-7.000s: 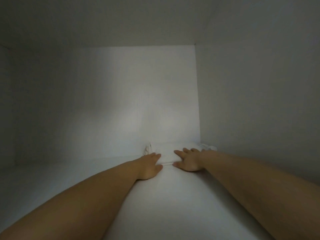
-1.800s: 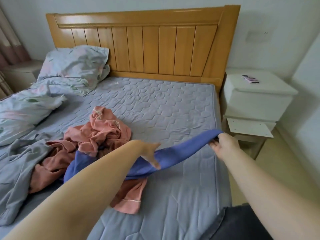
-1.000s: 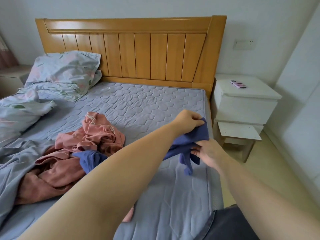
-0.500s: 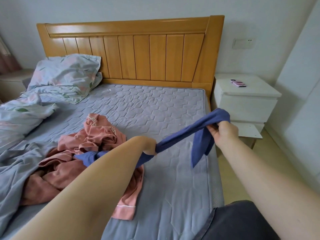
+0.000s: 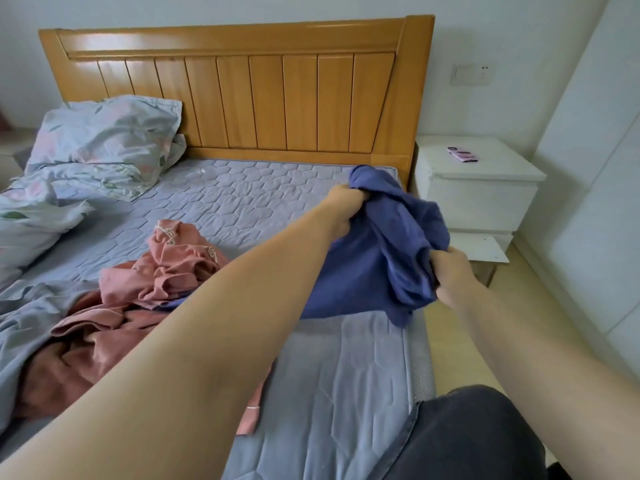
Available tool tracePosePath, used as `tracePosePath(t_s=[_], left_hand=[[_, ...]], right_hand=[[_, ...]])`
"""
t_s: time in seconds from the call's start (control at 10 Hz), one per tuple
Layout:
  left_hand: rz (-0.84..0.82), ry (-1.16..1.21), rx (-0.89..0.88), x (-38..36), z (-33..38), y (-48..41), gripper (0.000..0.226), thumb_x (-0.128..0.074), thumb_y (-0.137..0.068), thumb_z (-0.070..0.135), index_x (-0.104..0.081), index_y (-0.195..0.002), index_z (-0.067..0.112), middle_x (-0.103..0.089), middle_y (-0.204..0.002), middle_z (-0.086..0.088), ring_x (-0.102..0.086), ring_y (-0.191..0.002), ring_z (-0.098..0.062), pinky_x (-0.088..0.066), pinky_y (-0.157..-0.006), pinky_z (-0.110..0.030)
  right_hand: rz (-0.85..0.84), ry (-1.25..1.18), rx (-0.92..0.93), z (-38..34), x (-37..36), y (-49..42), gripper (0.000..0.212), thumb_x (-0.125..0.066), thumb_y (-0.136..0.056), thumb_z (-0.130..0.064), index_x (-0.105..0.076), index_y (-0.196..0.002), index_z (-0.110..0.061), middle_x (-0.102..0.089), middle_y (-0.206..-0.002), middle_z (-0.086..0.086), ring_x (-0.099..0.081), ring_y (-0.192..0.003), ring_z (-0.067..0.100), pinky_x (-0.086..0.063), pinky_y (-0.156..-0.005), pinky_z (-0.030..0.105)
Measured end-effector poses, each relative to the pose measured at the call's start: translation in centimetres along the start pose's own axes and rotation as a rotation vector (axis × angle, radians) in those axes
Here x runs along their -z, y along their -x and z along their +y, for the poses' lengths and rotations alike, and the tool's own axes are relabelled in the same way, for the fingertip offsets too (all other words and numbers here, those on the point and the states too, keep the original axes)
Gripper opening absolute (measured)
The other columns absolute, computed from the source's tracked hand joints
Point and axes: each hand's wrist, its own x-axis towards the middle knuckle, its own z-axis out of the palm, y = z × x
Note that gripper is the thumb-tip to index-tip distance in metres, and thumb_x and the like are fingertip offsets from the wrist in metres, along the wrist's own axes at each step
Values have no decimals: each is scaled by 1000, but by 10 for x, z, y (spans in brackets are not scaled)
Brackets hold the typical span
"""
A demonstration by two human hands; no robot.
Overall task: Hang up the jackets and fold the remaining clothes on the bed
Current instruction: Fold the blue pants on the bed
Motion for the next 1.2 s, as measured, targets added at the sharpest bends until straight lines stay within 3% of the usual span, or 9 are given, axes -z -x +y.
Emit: tracePosePath(t_s=[0.2, 0.5, 0.6, 0.7, 0.8, 0.9, 1.0, 1.1, 1.2], left_hand=[[58, -673, 3, 25, -82, -1, 57, -58, -86, 3, -40, -139, 8, -54, -128, -19, -56, -114, -34, -48, -89, -36], [-312, -1131, -166, -15, -194, 16, 29, -50, -91, 15, -65, -116, 12, -55, -121, -10, -49, -114, -29, -42, -85, -35], [-488, -1301, -154, -32, -222, 15, 47, -62, -84, 36, -54, -127, 18, -50, -130, -6, -45, -121, -27, -45, -89, -39], [-513, -1340, -54, -40, -254, 11, 76, -69, -79, 35, -31, -142, 20, -33, -143, -3, -36, -129, -28, -44, -94, -45], [-479, -1318, -36, -44, -271, 5, 66, -63, -83, 25, -33, -141, 17, -38, -137, -8, -39, -125, -30, -43, -97, -42], [-412, -1322, -99, -50, -271, 1, 46, -56, -87, 18, -45, -132, 15, -47, -128, -10, -45, -118, -29, -43, -91, -37], [-366, -1250, -92, -57, -261, -1, 29, -46, -91, 10, -56, -118, 11, -57, -118, -9, -54, -108, -29, -41, -78, -34], [-284, -1007, -4, -61, -246, -4, 13, -47, -87, 6, -59, -82, 8, -63, -91, -13, -56, -85, -30, -36, -67, -31], [-185, -791, 23, -69, -224, -14, 15, -51, -87, 8, -56, -73, 6, -56, -73, -13, -48, -71, -25, -32, -62, -31]], right_hand=[[-130, 50, -178, 42, 5, -8, 40, -48, -92, 2, -47, -132, 0, -54, -128, 22, -54, -120, 32, -47, -94, 39], [-71, 528, -46, 137, -12, -11, 40, -51, -85, 6, -55, -125, 2, -56, -129, 21, -52, -118, 35, -39, -98, 36], [-157, 736, 108, 161, -6, -5, 48, -53, -81, 5, -55, -128, -4, -55, -131, 16, -50, -121, 33, -39, -99, 36], [-291, 1114, 315, 183, 3, -5, 59, -53, -82, 1, -44, -140, -8, -32, -152, 12, -26, -141, 30, -24, -112, 36], [-329, 1426, 421, 190, 0, -9, 67, -49, -87, -9, -26, -149, -22, -7, -161, 5, -4, -147, 28, -10, -117, 44], [-347, 1507, 477, 194, -5, -15, 55, -48, -90, -10, -40, -143, -21, -4, -161, 8, 1, -147, 31, -1, -116, 49], [-358, 1453, 469, 197, -7, -25, 27, -50, -90, -9, -63, -113, -10, -22, -157, 13, -9, -146, 34, -4, -115, 52], [-276, 1216, 375, 183, -6, -29, 11, -49, -85, -4, -55, -86, -14, -59, -116, 17, -48, -119, 35, -34, -95, 41], [-16, 924, 220, 150, 15, -36, 9, -44, -86, -1, -51, -88, -6, -60, -89, 20, -56, -87, 39, -36, -66, 37]])
